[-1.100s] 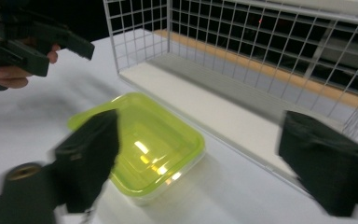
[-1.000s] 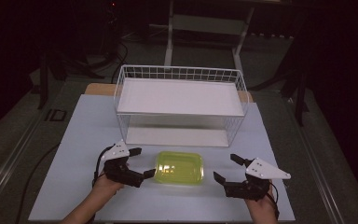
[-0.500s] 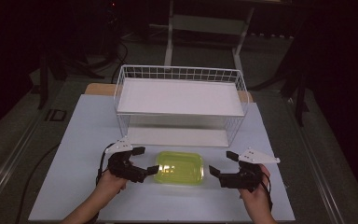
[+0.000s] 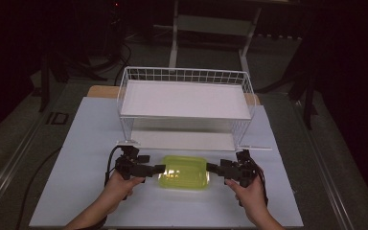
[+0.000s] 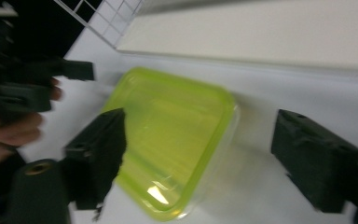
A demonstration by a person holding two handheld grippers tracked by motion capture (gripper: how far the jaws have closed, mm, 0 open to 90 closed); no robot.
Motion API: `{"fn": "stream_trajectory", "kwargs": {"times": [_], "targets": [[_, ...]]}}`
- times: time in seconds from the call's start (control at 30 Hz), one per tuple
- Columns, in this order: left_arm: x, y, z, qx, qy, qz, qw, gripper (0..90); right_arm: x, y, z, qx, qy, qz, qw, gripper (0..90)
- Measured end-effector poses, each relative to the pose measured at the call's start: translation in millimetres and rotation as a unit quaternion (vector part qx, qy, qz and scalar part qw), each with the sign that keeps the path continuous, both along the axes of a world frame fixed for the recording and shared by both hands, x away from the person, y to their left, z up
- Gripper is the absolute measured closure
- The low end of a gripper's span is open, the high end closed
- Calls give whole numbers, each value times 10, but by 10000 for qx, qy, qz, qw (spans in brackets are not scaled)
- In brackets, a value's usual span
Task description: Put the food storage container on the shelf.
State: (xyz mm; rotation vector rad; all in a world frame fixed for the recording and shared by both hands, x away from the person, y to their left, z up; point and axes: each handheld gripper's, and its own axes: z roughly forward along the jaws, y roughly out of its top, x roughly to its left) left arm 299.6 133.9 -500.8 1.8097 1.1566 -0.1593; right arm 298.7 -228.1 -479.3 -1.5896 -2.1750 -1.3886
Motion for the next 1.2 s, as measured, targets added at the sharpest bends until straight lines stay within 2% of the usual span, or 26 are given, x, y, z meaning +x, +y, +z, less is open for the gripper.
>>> {"fn": "stream_trajectory", "kwargs": {"times": [0.07, 0.17, 0.23, 0.3, 0.37, 0.43, 0.47, 0.57, 0.6, 0.7, 0.83, 1.2], "targets": [[12, -7, -38, -9, 188, 148, 9997, 150, 32, -10, -69, 137, 318, -17, 9994, 230], [28, -23, -104, 44, 461, 226, 9987, 186, 60, 2, -168, 239, 699, -4, 9973, 258], [22, -32, -138, 41, 558, 227, 9982, 223, 62, 19, -216, 204, 815, -29, 9965, 300], [15, -38, -159, 144, 563, 263, 9980, 303, 62, 38, -259, 209, 976, -35, 9950, 340], [14, -43, -179, 171, 627, 288, 9975, 376, 57, 60, -306, 200, 1125, -42, 9934, 365], [16, -36, -198, 153, 680, 227, 9973, 458, 50, 83, -349, 138, 1231, -50, 9923, 451], [12, -38, -206, 170, 684, 228, 9972, 484, 47, 92, -365, 131, 1273, -54, 9918, 462], [11, -27, -228, 29, 769, 173, 9969, 562, 39, 115, -382, 102, 1294, -52, 9915, 562], [10, -26, -224, -21, 788, 150, 9968, 618, 35, 118, -378, 80, 1261, -86, 9919, 594], [3, -57, -197, 34, 772, 95, 9970, 693, 30, 129, -358, 3, 1197, -85, 9928, 672], [-3, -87, -191, 91, 810, 74, 9966, 707, 16, 151, -358, -29, 1204, -23, 9927, 733], [-67, -151, -153, 202, 962, 138, 9951, 748, -35, 163, -324, -58, 1097, -62, 9939, 769]]}}
